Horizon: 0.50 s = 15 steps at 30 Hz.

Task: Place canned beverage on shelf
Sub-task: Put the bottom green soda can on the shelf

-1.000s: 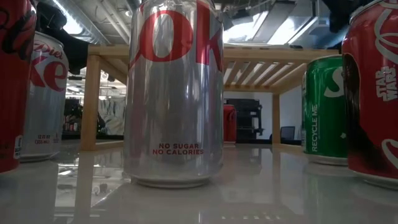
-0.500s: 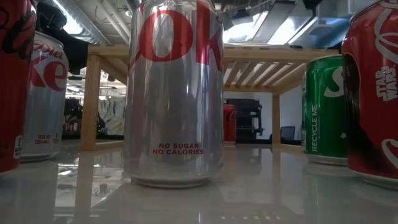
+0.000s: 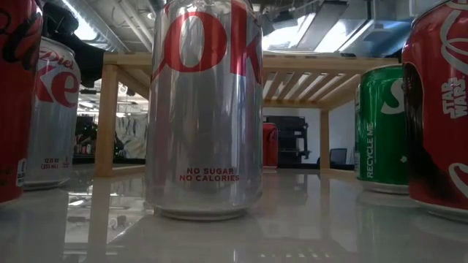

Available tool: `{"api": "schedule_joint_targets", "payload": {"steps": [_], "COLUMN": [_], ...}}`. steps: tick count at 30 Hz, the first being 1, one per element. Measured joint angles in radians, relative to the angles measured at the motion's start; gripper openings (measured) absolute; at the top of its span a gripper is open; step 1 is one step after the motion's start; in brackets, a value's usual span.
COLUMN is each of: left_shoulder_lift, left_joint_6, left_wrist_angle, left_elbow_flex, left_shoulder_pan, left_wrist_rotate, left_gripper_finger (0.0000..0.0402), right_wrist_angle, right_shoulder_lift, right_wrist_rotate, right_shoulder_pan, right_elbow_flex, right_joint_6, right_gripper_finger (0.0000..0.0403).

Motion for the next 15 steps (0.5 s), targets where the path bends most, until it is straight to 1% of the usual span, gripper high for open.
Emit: {"api": "schedule_joint_targets", "payload": {"steps": [6, 11, 15], "left_shoulder_lift": [0.000, 0.000, 0.000], "left_joint_6": [0.000, 0.000, 0.000], "left_wrist_angle": [0.000, 0.000, 0.000], "left_elbow_flex": [0.000, 0.000, 0.000], "left_shoulder_pan": [0.000, 0.000, 0.000], "left_wrist_rotate": [0.000, 0.000, 0.000], "left_gripper_finger": [0.0151, 0.0151, 0.0151], "right_wrist_angle": [-0.018, -0.076, -0.131], "right_shoulder_lift": [0.092, 0.154, 0.186], "right_wrist_rotate": [0.057, 0.091, 0.095], "right_shoulder_pan": [0.069, 0.092, 0.090], "right_elbow_flex": [0.000, 0.000, 0.000], "right_joint_6": [-0.002, 0.004, 0.082], "right_gripper_finger": [0.0332, 0.0332, 0.0332]}}
